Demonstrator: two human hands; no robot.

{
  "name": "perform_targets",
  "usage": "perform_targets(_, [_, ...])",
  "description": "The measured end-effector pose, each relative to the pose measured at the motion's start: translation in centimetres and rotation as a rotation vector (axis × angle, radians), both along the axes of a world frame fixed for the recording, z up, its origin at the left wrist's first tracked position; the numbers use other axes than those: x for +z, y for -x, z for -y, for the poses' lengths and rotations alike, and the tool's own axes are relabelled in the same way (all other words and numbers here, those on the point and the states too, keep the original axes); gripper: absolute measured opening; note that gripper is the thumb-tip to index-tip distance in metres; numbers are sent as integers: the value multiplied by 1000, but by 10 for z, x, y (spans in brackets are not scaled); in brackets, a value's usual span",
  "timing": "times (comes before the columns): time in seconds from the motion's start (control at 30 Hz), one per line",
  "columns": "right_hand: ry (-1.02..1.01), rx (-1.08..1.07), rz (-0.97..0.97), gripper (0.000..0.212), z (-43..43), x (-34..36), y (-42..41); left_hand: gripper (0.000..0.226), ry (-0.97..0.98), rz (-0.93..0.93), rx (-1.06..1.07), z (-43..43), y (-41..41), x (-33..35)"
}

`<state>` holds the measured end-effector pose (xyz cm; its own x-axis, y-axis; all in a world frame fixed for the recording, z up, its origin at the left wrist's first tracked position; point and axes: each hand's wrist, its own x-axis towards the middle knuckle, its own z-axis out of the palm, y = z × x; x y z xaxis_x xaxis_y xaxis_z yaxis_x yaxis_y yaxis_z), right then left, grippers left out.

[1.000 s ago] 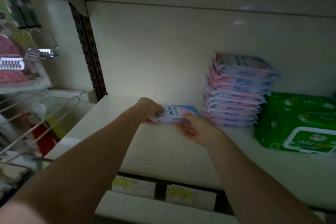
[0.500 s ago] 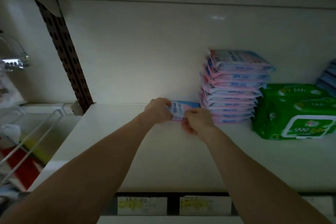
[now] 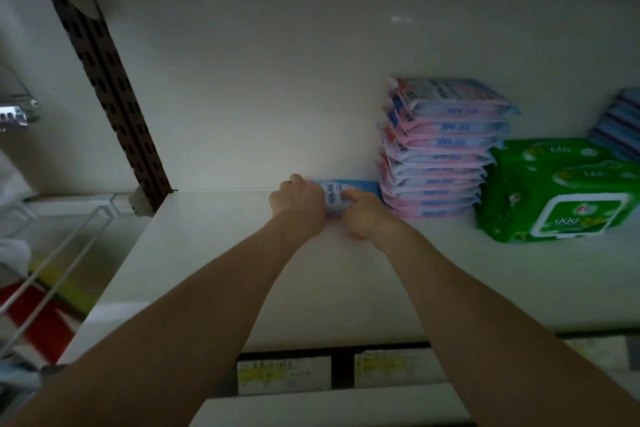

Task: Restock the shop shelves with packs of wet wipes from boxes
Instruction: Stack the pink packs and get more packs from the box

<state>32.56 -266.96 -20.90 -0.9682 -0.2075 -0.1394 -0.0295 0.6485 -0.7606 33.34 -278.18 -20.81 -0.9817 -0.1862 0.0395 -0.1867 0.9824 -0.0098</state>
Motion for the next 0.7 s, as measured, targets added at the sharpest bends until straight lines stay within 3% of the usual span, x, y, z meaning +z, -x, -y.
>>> perform_targets(0.13, [211, -99, 128, 52, -3, 7, -15, 49, -330, -28, 60, 4, -14, 4])
perform_targets(0.2, [359, -154, 177, 50, -6, 10, -25, 43, -641, -130, 138, -1, -28, 6])
perform_targets(0.3, [531, -207, 203, 28, -13, 13, -48, 36, -1207, -265, 304, -20, -51, 12])
perform_targets(0.4, [655, -221, 197, 17, -29, 17, -77, 20, -1584, -288, 402, -49, -83, 23])
perform_targets(0.53, [760, -287, 135, 22, -62, 20, -121, 11, -1794, -224, 425, -90, -127, 26])
perform_targets(0.7, [763, -391, 50, 23, -106, 12, -175, 15, -1849, -171, 421, -129, -171, 18])
